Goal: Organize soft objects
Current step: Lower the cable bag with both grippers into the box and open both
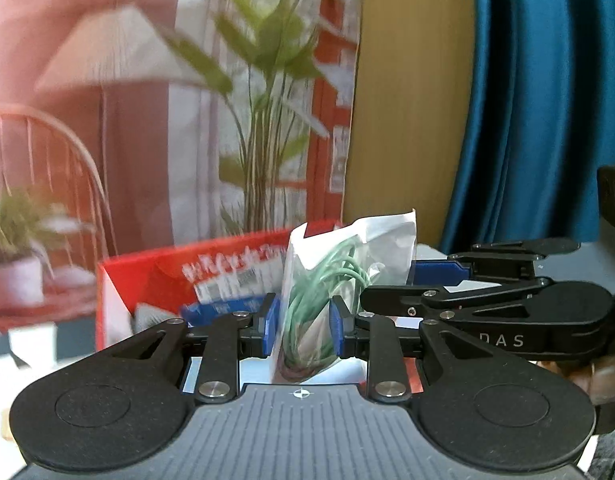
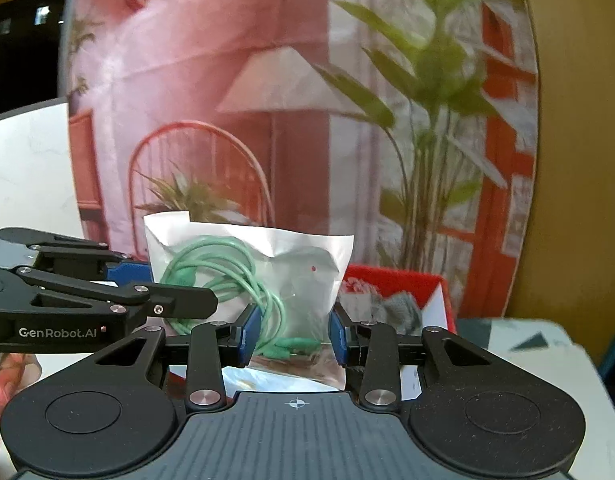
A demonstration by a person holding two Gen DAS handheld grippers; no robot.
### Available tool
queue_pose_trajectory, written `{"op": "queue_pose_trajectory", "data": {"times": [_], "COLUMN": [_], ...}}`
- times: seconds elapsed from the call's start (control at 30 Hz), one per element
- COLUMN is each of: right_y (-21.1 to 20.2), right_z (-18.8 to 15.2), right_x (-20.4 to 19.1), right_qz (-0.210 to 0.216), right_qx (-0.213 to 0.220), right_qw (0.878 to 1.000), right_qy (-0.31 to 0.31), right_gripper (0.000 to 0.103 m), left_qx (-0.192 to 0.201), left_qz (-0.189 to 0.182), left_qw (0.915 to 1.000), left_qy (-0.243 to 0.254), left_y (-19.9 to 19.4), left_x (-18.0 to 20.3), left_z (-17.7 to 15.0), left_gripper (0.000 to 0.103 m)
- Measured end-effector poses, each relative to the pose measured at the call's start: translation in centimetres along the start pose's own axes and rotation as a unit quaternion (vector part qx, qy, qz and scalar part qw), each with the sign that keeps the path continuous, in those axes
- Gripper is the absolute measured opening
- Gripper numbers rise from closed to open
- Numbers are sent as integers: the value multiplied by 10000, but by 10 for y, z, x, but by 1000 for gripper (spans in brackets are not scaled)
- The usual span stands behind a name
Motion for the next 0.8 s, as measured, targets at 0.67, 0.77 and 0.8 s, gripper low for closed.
{"op": "queue_pose_trajectory", "data": {"times": [0.67,0.77,0.8], "right_y": [37,33,31], "right_z": [-46,-48,-49], "right_x": [21,21,20], "right_qz": [-254,-298,-310], "right_qx": [-864,-871,-858], "right_qw": [9943,9940,9941], "right_qy": [568,587,587], "right_gripper": [35,35,35], "left_qx": [-803,-706,-666], "left_qz": [347,494,523], "left_qw": [9952,9956,9957], "left_qy": [-430,-374,-378], "left_y": [32,26,23], "left_x": [-29,-33,-34], "left_z": [-23,-18,-15], "left_gripper": [49,57,59]}}
Point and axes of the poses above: each gripper's, at about its wrist camera, not at the fingertips, and y roughly the way its jaws point, x to its right, z to its top, the point moved 9 cm from there along y, roughly the way its jaws point, and after that the axes turned 6 degrees about -z, right-handed, at the moved point
